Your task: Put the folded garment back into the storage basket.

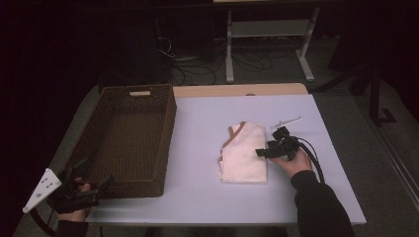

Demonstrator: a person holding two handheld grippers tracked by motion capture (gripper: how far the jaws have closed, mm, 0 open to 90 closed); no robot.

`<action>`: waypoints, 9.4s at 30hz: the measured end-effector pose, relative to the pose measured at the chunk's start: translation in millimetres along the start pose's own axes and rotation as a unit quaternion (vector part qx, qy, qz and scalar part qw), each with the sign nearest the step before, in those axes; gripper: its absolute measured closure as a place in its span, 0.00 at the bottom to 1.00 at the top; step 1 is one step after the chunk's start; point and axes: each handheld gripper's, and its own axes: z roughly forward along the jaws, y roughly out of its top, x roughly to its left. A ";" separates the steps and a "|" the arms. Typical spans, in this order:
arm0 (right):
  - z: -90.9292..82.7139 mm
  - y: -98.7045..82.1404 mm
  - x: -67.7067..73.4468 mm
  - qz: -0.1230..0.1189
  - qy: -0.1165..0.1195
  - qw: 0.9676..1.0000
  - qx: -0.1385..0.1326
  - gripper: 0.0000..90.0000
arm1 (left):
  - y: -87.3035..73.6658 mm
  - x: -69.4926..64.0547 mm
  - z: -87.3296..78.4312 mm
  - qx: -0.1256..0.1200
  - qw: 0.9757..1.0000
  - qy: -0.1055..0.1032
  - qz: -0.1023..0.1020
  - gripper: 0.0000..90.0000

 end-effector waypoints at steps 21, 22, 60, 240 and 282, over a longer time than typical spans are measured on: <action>1.6 4.7 5.9 0.032 -0.042 0.999 -0.009 0.97 | 0.0 0.1 -0.1 -0.002 1.000 -0.001 -0.002 0.00; 0.4 6.3 7.7 0.032 -0.050 0.998 -0.009 0.97 | 0.0 0.1 -0.1 -0.002 1.000 -0.001 -0.002 0.00; -51.1 60.9 37.0 0.001 -0.021 0.997 -0.080 0.98 | -0.1 0.1 -0.3 -0.002 1.000 -0.001 0.000 0.00; -65.9 287.3 242.4 -0.166 0.103 0.960 -0.199 0.98 | 0.1 1.7 -0.7 -0.007 1.000 -0.007 -0.011 0.00; 13.8 312.0 303.1 -0.188 0.159 0.954 -0.168 0.98 | -0.5 2.0 -5.1 -0.008 1.000 -0.004 -0.013 0.00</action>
